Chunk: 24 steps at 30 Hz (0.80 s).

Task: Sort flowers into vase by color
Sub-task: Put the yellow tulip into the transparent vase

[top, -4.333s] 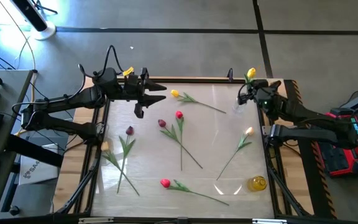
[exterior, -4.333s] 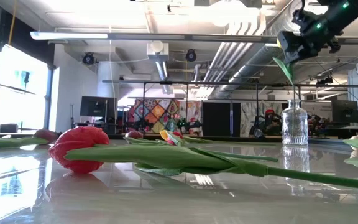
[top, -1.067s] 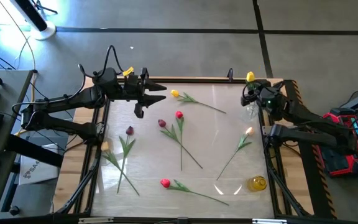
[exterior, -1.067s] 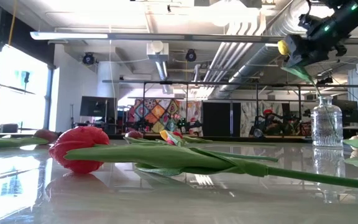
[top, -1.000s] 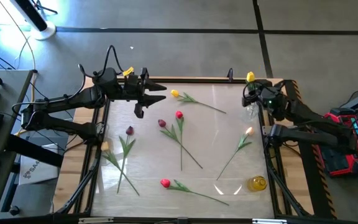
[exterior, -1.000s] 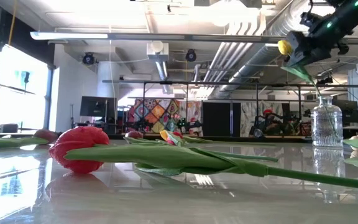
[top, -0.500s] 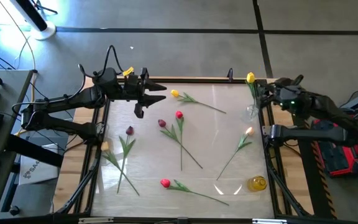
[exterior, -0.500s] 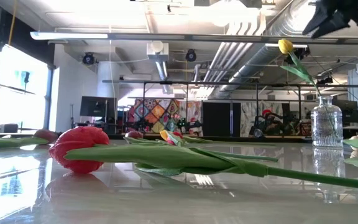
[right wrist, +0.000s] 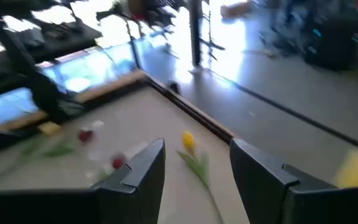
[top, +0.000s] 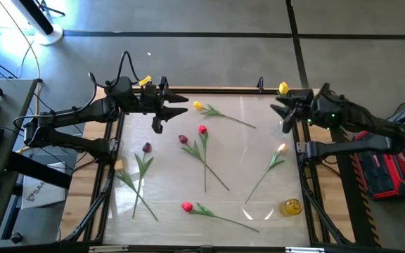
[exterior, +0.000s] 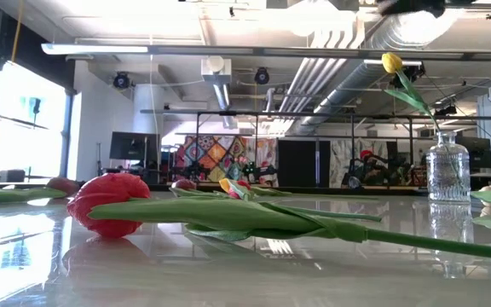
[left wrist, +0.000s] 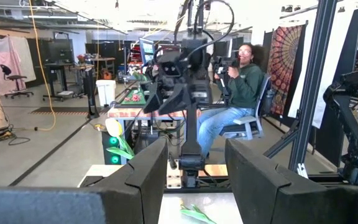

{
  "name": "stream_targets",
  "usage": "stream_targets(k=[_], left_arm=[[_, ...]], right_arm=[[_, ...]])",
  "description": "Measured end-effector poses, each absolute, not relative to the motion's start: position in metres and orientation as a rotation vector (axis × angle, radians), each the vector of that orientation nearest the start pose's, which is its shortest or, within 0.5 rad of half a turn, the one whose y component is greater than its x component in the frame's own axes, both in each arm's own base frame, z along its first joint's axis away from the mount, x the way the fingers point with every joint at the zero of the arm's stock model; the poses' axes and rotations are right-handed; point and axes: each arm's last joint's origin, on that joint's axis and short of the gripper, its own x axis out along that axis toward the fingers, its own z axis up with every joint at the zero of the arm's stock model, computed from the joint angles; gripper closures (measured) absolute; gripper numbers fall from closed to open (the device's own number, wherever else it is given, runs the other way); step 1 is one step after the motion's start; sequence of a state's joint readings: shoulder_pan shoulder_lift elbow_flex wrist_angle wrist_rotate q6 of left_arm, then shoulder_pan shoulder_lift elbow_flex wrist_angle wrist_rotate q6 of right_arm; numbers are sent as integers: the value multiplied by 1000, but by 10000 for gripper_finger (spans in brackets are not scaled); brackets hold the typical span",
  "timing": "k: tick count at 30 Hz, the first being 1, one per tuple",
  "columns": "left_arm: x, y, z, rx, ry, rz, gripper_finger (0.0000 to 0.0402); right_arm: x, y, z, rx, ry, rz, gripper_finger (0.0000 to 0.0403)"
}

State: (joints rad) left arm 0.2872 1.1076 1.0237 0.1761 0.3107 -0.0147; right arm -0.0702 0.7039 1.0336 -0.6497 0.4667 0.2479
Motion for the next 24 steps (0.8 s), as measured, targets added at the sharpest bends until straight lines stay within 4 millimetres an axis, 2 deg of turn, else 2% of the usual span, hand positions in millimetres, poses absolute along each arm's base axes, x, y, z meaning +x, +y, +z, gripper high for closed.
stream_targets(k=[6,13,24], left_arm=[[239,61,388,12,-87,-24,251],[239,61,388,12,-88,-24,251],[239,61,388,12,-87,-24,251]], right_arm=[[159,-14,387,111,180,-441,233],[197,-3,386,127,111,-331,233],[238,1,378,241,31,-313,233]])
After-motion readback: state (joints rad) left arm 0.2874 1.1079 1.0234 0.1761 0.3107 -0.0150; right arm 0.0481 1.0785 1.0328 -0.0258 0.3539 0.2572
